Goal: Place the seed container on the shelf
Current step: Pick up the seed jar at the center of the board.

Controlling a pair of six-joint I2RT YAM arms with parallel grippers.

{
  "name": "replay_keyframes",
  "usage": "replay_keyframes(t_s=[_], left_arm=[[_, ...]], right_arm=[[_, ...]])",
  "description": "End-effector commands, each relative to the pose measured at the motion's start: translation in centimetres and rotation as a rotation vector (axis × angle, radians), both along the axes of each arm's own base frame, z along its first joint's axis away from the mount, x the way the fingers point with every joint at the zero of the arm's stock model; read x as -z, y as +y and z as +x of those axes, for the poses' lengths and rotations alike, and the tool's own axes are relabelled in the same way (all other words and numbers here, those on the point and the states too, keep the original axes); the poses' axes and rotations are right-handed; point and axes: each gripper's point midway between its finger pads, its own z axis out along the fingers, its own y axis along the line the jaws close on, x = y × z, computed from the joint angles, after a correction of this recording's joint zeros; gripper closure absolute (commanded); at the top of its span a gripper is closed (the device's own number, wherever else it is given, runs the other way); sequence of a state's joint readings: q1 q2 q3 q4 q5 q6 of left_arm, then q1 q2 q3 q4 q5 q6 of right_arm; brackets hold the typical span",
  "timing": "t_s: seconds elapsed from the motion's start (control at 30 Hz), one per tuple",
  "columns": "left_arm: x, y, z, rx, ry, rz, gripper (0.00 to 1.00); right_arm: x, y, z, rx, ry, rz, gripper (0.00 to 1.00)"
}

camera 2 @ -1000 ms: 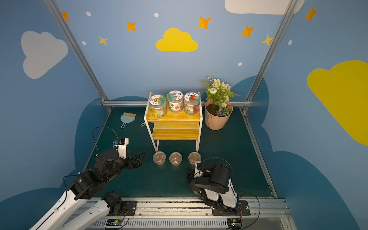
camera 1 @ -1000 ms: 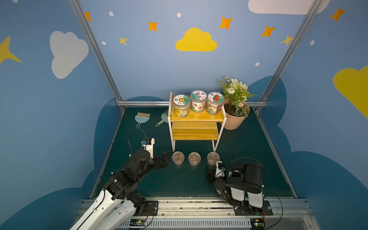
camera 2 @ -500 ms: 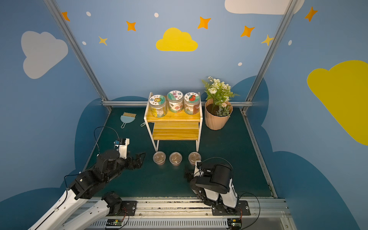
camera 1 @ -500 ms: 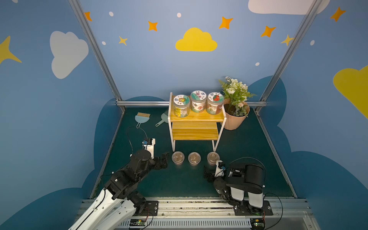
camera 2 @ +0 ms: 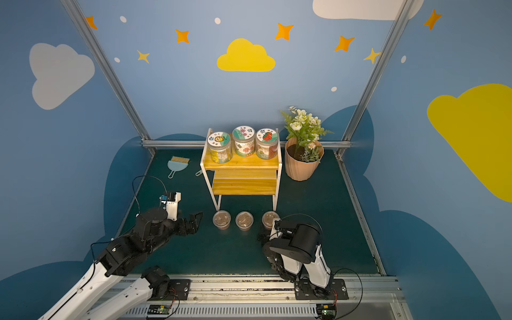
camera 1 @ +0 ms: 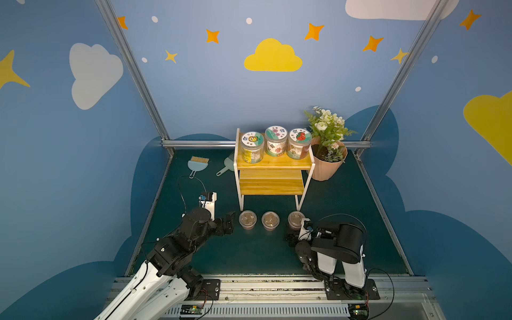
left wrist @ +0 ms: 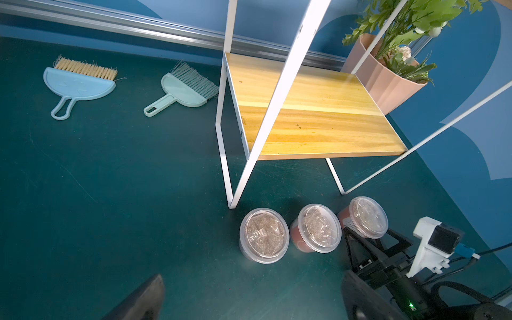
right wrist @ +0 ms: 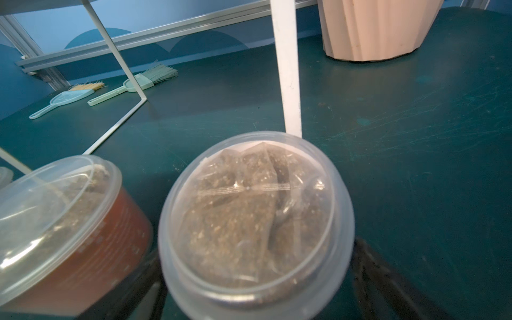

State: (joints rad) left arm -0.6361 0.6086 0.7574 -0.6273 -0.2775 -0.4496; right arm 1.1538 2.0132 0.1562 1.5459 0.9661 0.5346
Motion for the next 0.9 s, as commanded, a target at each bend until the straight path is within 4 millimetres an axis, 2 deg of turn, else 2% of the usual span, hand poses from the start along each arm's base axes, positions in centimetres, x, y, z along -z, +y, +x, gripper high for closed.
replay_keyframes(t_s=[0.0,0.53,0.77,0.87], left_arm=[[-1.1,-0.3,0.2,0.014,-0.029,-0.003,0.0],[-1.1,-0.6,0.2,0.027,-0.021,0.001,0.0],[-1.0,-0.5,0.1,0.024,-0.021,0.002,0.0],[-0.9,-0.4,0.1,0.021,-0.018,0.008,0.0]], right_arm=[[4.4,-0.7,-0.4,-0.019,0.136,-0.068,0.04],[4.9,-1.6,0.3,0.05,0.137,-0.05,0.06],[4.2,-1.7,0.4,0.041,0.118,-0.074,0.21],[3.9,-1.6,0.4,0.033,0.111,-0.081,0.25]])
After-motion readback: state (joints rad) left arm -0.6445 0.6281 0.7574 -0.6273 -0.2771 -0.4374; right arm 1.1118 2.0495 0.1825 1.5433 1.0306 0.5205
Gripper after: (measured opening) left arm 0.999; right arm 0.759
